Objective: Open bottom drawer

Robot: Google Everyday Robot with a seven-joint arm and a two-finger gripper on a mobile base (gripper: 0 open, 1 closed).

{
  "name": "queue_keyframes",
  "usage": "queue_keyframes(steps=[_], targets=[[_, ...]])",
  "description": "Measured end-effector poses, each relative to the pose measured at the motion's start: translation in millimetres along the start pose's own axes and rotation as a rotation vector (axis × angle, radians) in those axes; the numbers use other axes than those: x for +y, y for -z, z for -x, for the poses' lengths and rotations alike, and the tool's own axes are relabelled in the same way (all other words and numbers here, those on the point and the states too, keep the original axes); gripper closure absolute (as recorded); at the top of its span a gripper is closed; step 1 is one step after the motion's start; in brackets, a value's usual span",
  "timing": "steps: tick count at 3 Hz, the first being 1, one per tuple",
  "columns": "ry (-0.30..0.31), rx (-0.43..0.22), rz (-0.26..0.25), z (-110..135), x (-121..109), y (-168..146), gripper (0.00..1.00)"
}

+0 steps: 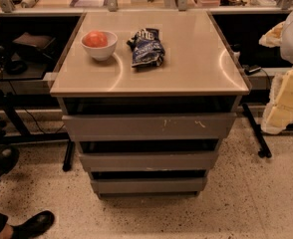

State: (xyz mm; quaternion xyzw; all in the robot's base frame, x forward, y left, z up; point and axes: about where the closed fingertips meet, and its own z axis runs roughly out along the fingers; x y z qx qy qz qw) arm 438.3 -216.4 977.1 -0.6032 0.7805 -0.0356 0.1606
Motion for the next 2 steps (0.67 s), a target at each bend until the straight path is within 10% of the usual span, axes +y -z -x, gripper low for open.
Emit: queue_keyframes(steps=[2], targets=[[-0.018, -0.027, 0.006, 2, 3, -27, 0.0]])
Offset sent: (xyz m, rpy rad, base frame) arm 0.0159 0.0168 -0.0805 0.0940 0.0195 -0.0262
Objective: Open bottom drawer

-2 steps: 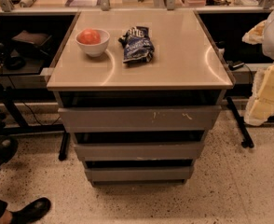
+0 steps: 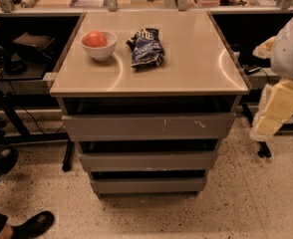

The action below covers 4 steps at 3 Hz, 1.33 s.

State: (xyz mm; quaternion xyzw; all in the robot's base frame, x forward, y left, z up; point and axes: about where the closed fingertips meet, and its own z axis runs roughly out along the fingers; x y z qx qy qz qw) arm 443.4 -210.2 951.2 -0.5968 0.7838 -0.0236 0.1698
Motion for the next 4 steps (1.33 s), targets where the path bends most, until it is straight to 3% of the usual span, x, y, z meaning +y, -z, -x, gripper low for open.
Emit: queue_keyframes(steps=[2, 3, 4], targets=[[-0.081, -0.164, 0.11, 17, 15, -136, 0.0], [-0.096, -0.212, 0.157, 23, 25, -187, 0.0], [-0.057, -0.224, 0.208, 17, 39, -212, 0.0]])
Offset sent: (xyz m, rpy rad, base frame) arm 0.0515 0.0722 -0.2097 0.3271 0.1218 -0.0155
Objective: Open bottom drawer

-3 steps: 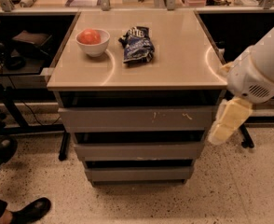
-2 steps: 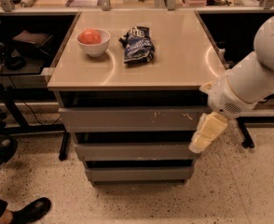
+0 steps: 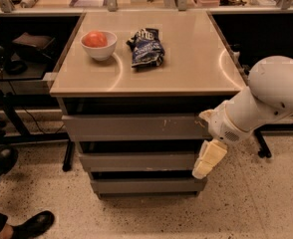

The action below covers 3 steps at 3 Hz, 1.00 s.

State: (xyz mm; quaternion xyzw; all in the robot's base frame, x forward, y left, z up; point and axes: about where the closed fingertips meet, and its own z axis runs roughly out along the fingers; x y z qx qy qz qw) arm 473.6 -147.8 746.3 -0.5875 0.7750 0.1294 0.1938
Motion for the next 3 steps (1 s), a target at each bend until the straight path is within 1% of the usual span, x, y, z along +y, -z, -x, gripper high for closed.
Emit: queue_keyframes(steps=[1, 2, 3], targets=[[0.0, 0.0, 0.0, 0, 0, 0, 0.0], [-0.032, 0.041, 0.057, -5, -3, -34, 0.0], [-0.093, 0.051, 0.145, -15, -9, -117, 0.0]])
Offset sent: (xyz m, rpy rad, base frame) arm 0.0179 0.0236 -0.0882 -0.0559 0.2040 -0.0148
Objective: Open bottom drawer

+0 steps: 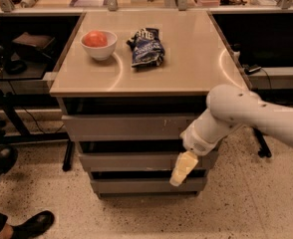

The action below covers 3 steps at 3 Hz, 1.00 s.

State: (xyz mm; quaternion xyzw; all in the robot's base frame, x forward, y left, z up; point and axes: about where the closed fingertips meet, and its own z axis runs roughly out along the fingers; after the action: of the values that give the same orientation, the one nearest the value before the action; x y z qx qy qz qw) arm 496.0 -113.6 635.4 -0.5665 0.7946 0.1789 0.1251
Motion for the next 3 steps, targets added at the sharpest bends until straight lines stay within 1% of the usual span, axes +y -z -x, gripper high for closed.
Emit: queue_keyframes(steps=[1, 2, 3], targets=[[-0.07, -0.07, 0.057, -7, -19, -88, 0.0], [-0.145, -0.154, 0.083, -21, -20, -156, 0.0], [-0.16, -0.162, 0.086, -25, -21, -171, 0.0]])
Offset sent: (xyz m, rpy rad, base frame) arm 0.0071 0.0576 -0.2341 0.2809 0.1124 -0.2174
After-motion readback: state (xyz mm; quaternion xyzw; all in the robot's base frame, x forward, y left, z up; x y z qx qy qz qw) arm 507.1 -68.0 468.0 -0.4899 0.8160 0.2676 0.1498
